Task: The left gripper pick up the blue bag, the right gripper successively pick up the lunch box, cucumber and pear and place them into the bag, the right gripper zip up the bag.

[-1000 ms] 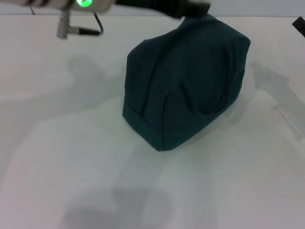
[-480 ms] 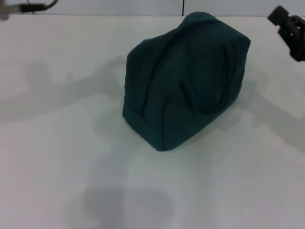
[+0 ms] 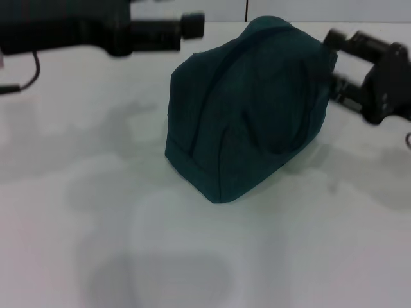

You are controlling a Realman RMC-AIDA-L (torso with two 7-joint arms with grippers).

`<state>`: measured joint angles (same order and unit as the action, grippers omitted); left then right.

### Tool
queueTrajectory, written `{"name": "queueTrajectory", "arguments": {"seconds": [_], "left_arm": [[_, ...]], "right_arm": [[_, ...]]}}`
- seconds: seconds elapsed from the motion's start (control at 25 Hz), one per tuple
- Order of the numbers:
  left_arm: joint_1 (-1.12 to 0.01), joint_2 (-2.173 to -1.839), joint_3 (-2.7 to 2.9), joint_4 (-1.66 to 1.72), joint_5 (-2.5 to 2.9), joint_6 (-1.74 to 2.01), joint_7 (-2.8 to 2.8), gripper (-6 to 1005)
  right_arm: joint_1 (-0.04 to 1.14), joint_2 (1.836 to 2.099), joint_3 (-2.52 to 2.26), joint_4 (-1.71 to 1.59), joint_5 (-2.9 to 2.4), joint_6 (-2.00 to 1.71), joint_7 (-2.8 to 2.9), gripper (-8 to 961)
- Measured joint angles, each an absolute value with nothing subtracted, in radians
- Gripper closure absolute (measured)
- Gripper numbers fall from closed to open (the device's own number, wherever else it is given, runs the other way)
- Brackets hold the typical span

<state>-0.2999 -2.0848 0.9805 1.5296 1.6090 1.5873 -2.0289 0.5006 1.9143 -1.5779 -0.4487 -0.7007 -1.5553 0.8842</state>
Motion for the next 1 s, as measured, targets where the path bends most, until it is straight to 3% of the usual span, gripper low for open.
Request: {"name": "queueTrajectory", "arguments": {"seconds": [0.2, 0.36, 0.64, 0.84, 1.0], "left_arm": [[-0.305, -2.084, 0.935, 1.362, 1.605, 1.687, -1.907, 104], [-0.305, -2.076, 0.908, 1.238, 1.604, 1.753, -1.773, 104], [-0.299, -2.056, 0.883, 1.048, 1.612, 1.877, -1.570, 104], [-0.289, -2.043, 0.887, 0.999, 1.633, 1.925, -1.498, 104], [-0.287, -2.043, 0.886, 0.997, 1.682, 1.928, -1.489, 104]], "right_arm": [[0.517, 1.897, -1.576, -0.517, -0.876, -1.546, 0.891, 496], [0.521, 1.896, -1.575, -0.577, -0.951, -1.546, 0.947, 330], [0.545, 1.935, -1.575, -0.621, -1.106, -1.541, 1.052, 69], [0.555, 1.960, -1.575, -0.630, -1.178, -1.537, 1.077, 67], [0.555, 1.961, -1.575, -0.633, -1.184, -1.537, 1.079, 67]]}}
